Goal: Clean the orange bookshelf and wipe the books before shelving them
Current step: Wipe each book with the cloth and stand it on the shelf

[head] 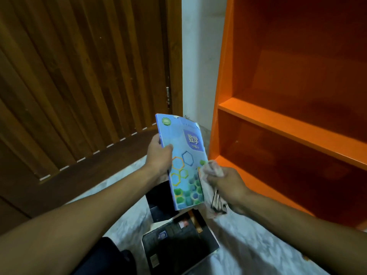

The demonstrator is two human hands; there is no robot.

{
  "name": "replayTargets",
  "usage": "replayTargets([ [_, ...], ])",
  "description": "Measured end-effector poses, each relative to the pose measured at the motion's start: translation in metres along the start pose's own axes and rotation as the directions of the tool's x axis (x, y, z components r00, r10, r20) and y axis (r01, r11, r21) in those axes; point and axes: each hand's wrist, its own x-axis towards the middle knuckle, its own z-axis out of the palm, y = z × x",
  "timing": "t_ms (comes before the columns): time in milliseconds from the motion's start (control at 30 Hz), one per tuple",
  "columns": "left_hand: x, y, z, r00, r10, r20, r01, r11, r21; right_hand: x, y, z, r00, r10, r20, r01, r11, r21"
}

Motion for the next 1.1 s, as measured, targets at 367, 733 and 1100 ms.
replayTargets([
  [367, -0.024, 0.019, -0.026, 0.949, 0.016, 0.315, -0.003, 0.999, -0.043, 0.039, -0.081, -0.075, 0.965, 0.190, -0.182, 0.008, 0.670, 0.743],
  [733, -0.028, 0.018, 0.006, 0.946, -0.045, 0.322, 0.092, 0.987, -0.135, 0.030, -0.029, 0.002, 0.878, -0.471, -0.083, 0.458, 0.878, -0.142],
  [1100, 0.011, 0.005, -0.033, 0.970, -0.241, -0.030, 0.226, 0.941, -0.252, -0.019, 0.011, 0.008, 0.832, -0.300, 0.467, 0.509, 0.748, -0.426],
])
